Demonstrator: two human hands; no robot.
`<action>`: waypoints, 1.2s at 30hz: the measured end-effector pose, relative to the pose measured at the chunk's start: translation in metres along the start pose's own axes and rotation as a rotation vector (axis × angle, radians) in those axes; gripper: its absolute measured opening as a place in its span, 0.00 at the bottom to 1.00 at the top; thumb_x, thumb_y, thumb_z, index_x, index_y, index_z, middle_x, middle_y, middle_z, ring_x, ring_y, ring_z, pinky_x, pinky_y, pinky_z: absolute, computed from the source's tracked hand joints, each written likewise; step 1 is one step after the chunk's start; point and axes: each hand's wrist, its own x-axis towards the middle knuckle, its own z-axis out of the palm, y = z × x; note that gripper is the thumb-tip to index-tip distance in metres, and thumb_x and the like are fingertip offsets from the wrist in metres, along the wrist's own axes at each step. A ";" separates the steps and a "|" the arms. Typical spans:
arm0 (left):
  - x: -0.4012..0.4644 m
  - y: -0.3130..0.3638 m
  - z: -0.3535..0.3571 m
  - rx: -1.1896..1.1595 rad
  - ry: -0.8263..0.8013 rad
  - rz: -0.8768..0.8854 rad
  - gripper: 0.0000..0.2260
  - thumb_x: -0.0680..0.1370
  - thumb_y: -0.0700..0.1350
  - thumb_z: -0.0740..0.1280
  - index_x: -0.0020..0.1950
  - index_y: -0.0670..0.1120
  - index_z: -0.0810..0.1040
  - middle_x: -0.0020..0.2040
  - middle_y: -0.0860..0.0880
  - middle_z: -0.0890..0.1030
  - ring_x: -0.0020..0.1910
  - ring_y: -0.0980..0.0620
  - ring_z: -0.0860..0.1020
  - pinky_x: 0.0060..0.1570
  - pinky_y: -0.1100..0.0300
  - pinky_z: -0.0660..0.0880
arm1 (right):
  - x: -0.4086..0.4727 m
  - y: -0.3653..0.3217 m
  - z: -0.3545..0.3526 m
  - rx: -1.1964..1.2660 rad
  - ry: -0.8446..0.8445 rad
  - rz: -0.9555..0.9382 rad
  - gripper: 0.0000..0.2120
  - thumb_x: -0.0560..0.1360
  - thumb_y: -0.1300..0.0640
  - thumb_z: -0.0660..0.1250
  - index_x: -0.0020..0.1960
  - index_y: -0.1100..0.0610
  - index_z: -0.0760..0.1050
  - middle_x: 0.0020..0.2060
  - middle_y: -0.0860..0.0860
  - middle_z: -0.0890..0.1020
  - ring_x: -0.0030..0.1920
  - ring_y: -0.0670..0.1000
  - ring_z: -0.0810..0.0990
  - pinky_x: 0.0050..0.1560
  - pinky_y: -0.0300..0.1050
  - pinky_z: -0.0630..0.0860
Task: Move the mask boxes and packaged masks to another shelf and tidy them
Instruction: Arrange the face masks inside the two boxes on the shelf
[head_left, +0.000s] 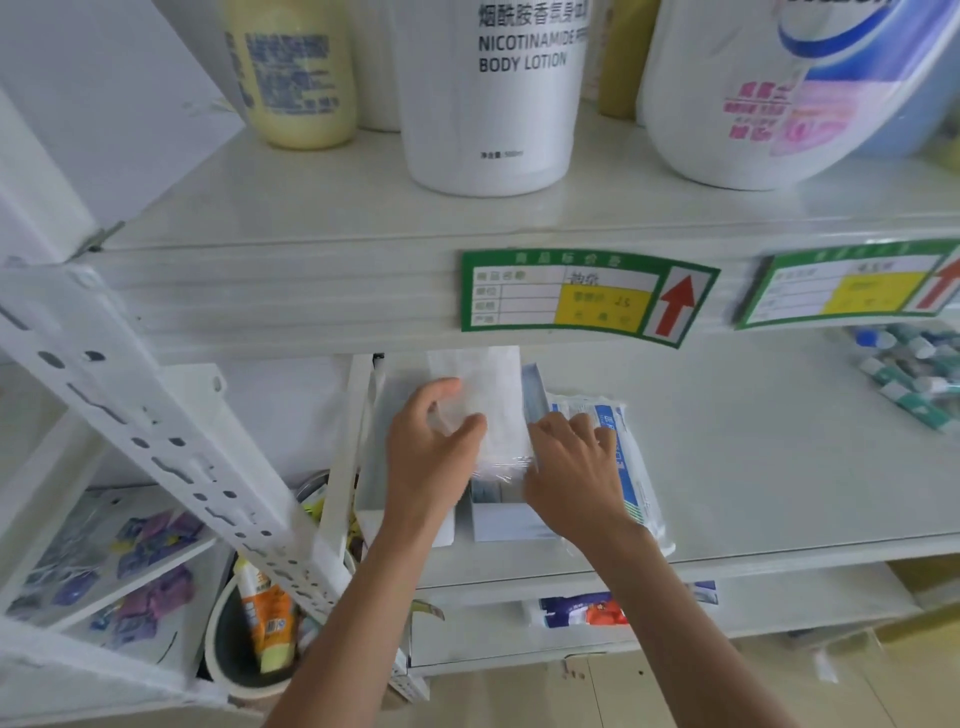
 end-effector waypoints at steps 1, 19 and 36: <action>-0.001 -0.004 0.004 0.001 -0.043 -0.038 0.19 0.73 0.41 0.72 0.64 0.51 0.78 0.59 0.59 0.80 0.59 0.62 0.76 0.59 0.63 0.74 | 0.000 0.000 0.000 -0.020 -0.028 0.000 0.14 0.73 0.57 0.64 0.58 0.53 0.76 0.60 0.51 0.76 0.57 0.58 0.72 0.62 0.56 0.67; 0.013 0.018 0.036 0.825 -0.275 0.242 0.08 0.77 0.41 0.66 0.55 0.41 0.73 0.55 0.42 0.76 0.53 0.39 0.78 0.45 0.52 0.73 | 0.001 0.001 0.014 0.046 0.036 0.020 0.19 0.75 0.45 0.55 0.63 0.45 0.75 0.55 0.49 0.77 0.52 0.56 0.75 0.53 0.55 0.68; -0.004 -0.014 0.053 0.998 -0.251 0.323 0.19 0.81 0.43 0.62 0.71 0.42 0.65 0.59 0.44 0.78 0.50 0.44 0.83 0.43 0.55 0.77 | -0.015 0.014 0.019 0.172 0.172 -0.036 0.23 0.77 0.50 0.49 0.64 0.52 0.76 0.63 0.51 0.78 0.55 0.58 0.77 0.57 0.58 0.72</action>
